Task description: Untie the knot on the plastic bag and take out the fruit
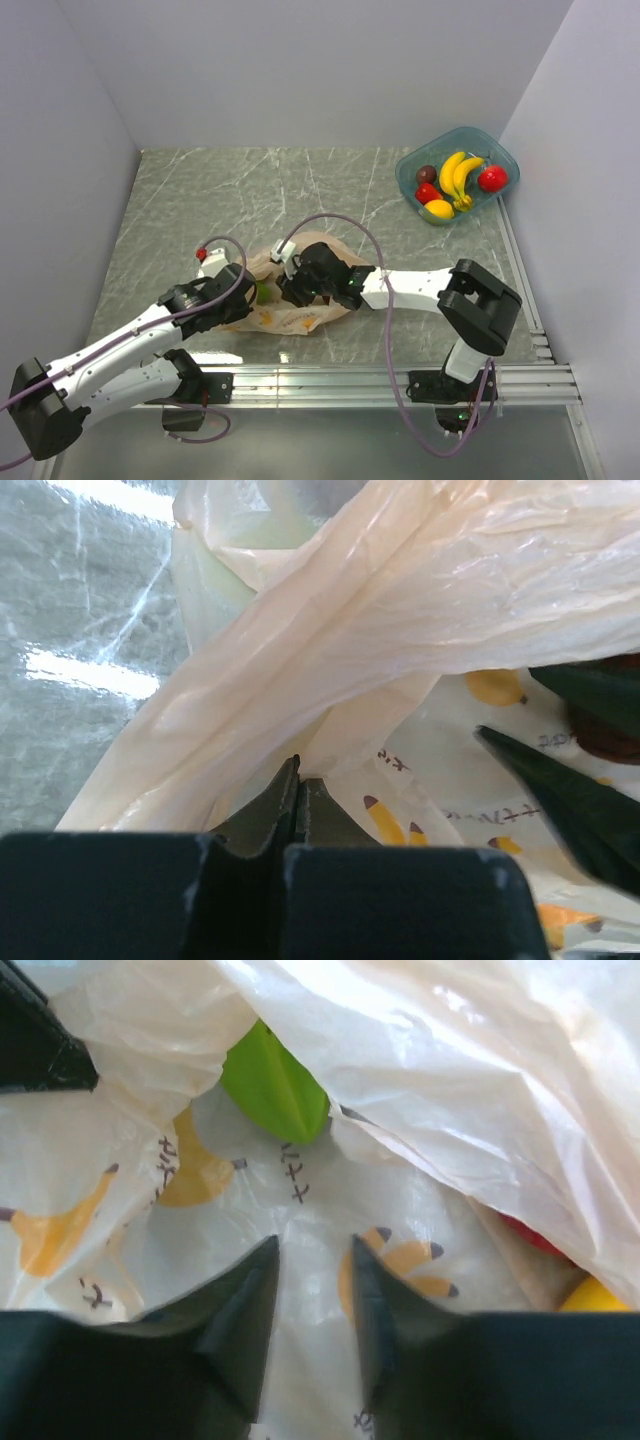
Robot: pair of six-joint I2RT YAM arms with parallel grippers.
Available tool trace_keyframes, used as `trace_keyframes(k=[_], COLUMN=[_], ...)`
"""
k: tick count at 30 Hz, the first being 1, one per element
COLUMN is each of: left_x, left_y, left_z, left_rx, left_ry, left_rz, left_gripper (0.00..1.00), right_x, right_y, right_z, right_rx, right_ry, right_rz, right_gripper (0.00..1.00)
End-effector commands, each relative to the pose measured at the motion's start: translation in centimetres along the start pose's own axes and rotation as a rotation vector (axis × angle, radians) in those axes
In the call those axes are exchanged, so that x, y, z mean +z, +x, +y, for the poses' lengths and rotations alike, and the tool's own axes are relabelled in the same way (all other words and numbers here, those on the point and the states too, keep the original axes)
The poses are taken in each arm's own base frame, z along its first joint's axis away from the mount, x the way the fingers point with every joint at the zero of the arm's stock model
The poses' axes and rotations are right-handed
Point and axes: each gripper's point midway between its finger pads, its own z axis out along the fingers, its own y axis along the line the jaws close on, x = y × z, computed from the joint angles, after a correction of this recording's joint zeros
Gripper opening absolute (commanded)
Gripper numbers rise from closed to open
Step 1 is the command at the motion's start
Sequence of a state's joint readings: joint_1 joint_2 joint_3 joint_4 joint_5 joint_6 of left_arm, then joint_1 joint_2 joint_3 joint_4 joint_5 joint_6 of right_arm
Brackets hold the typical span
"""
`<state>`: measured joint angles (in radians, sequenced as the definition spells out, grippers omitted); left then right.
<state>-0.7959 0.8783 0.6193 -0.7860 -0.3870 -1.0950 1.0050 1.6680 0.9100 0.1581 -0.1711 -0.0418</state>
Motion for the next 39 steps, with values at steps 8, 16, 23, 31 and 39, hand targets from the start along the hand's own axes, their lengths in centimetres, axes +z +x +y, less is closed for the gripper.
trace_keyframes(k=[8,16,23,31,39], left_x=[-2.4,-3.4,-3.6,-3.7,-3.4], left_y=[-2.8,-3.8,-3.7,-4.0,-3.1], left_z=[-0.4,-1.6,-2.8,-4.0,-4.7], left_rx=[-0.039,-0.017,-0.005,0.015,0.017], left_ry=[-0.022,-0.011,0.03,0.056,0.078], left_rz=[-0.067,-0.08,-0.069,-0.072,-0.054], left_gripper=[0.0,0.0,0.01,0.01,0.0], right_x=[3.2,6.2,8.0,9.7,11.5], right_y=[-6.4,-7.4,-8.7,-7.9,-6.9], right_z=[0.9,1.8,3.8,5.4,4.1], right_rx=[0.03,0.058,0.076,0.102,0.142], right_ry=[-0.056,-0.106,-0.234,-0.309,-0.218], right_rz=[-0.214,-0.262,-0.316,-0.294,-0.274], right_gripper=[0.72,0.8,0.8,0.8,0.34])
